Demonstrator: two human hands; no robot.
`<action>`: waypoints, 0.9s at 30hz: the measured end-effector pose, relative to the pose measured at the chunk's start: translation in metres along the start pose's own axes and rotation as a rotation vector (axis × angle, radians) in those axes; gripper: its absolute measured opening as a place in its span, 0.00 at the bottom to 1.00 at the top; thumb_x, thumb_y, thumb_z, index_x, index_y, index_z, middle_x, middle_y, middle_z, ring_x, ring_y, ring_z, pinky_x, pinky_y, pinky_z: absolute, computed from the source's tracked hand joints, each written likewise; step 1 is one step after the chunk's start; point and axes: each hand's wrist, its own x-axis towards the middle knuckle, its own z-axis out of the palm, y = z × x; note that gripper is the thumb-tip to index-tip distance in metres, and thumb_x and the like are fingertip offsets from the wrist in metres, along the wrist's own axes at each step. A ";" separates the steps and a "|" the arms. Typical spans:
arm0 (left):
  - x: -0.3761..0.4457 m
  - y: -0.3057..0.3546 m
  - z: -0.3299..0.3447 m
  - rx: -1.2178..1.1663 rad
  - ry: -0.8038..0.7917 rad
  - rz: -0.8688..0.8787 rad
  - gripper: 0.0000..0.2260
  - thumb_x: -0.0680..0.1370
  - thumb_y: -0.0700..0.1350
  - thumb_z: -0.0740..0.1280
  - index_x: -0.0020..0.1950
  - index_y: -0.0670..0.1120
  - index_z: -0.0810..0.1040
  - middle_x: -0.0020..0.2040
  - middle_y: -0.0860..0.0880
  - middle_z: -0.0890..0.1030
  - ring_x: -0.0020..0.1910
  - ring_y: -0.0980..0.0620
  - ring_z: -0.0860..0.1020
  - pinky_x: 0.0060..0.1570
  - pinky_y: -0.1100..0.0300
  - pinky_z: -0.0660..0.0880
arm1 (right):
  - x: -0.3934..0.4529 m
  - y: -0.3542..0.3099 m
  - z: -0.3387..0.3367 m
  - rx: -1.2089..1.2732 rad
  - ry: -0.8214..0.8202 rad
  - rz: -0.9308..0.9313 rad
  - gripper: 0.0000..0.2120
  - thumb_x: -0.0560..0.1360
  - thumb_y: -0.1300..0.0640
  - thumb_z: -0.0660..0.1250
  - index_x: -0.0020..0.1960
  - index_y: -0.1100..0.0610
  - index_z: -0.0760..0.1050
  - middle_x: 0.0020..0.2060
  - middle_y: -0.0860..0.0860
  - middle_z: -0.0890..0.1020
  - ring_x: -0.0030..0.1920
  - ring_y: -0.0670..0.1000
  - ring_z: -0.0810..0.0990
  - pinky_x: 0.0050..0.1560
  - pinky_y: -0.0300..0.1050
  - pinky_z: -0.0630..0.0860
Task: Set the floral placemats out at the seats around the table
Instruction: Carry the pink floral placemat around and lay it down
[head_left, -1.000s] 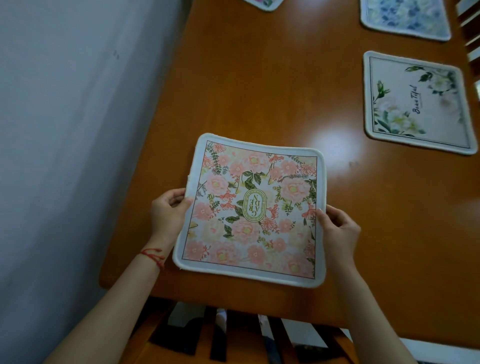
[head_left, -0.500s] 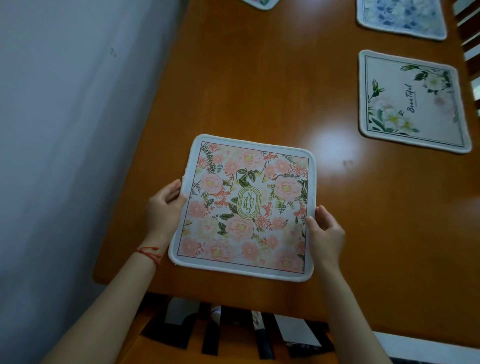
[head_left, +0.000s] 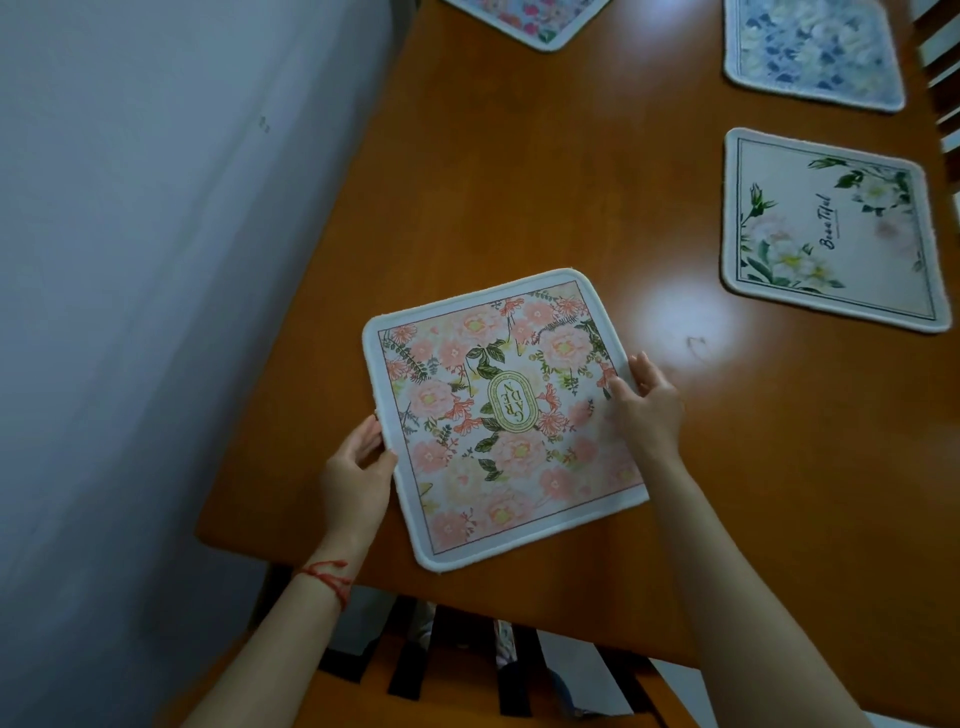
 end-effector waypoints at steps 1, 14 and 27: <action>-0.004 -0.001 0.002 -0.009 0.001 -0.009 0.22 0.75 0.33 0.65 0.69 0.42 0.68 0.64 0.46 0.75 0.58 0.56 0.73 0.57 0.62 0.70 | 0.004 0.000 0.001 0.007 -0.016 -0.001 0.29 0.73 0.59 0.68 0.71 0.58 0.63 0.65 0.53 0.74 0.61 0.52 0.76 0.56 0.54 0.77; -0.025 -0.008 0.004 -0.001 0.033 -0.023 0.20 0.76 0.36 0.65 0.67 0.44 0.70 0.62 0.47 0.76 0.58 0.54 0.74 0.56 0.62 0.70 | 0.027 -0.019 0.004 0.032 -0.062 -0.062 0.25 0.75 0.63 0.65 0.71 0.60 0.64 0.64 0.53 0.75 0.54 0.46 0.76 0.43 0.32 0.78; 0.054 0.043 0.006 0.147 -0.094 0.240 0.15 0.77 0.36 0.61 0.64 0.41 0.73 0.60 0.44 0.78 0.59 0.49 0.76 0.57 0.59 0.73 | -0.040 0.019 -0.014 0.042 0.142 0.006 0.22 0.75 0.64 0.63 0.68 0.60 0.67 0.57 0.56 0.78 0.51 0.51 0.80 0.44 0.37 0.79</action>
